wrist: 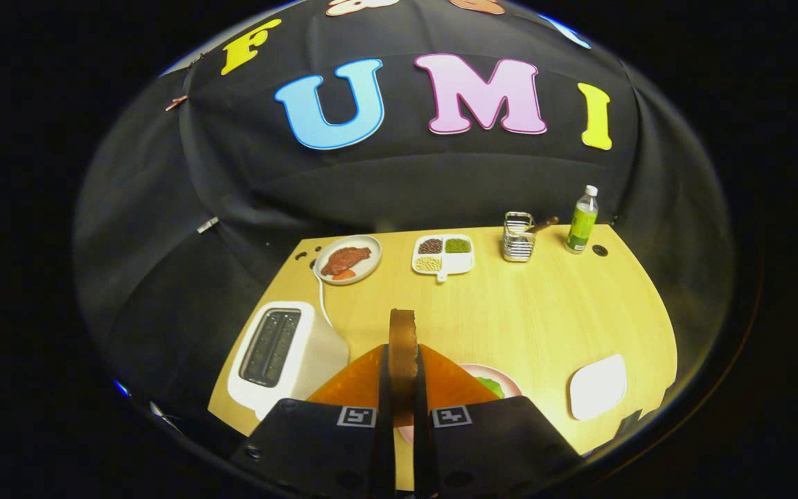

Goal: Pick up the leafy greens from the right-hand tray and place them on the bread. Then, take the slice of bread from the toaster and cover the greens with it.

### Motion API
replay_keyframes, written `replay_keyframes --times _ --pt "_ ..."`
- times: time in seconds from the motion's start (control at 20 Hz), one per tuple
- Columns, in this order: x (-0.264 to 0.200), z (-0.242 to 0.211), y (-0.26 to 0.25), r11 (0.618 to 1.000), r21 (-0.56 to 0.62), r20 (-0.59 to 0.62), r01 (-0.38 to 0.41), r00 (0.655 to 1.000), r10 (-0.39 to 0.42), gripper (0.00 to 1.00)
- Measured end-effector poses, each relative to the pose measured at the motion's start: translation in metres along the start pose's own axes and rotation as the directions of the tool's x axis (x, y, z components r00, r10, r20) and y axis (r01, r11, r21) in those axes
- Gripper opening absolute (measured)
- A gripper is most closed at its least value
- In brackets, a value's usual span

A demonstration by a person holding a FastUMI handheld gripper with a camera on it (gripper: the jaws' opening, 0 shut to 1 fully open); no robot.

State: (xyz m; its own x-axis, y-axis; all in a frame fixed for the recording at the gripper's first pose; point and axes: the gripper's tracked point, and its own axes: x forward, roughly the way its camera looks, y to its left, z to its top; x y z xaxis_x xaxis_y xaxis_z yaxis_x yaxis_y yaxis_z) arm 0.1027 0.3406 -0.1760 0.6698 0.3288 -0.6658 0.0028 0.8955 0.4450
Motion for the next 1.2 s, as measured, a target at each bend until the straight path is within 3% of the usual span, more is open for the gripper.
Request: replay_keyframes --times 0.4,0.85,1.0,1.2 --pt "0.029 -0.075 -0.015 0.998 0.04 -0.115 -0.045 0.992 0.049 0.15" --pt "0.054 -0.124 -0.056 0.985 0.156 -0.164 -0.071 0.982 0.097 0.15" --pt "0.064 -0.143 -0.08 0.99 0.135 -0.189 -0.03 0.98 0.056 0.14" --pt "0.07 -0.149 -0.089 0.999 0.033 -0.195 -0.033 0.98 0.038 0.15"
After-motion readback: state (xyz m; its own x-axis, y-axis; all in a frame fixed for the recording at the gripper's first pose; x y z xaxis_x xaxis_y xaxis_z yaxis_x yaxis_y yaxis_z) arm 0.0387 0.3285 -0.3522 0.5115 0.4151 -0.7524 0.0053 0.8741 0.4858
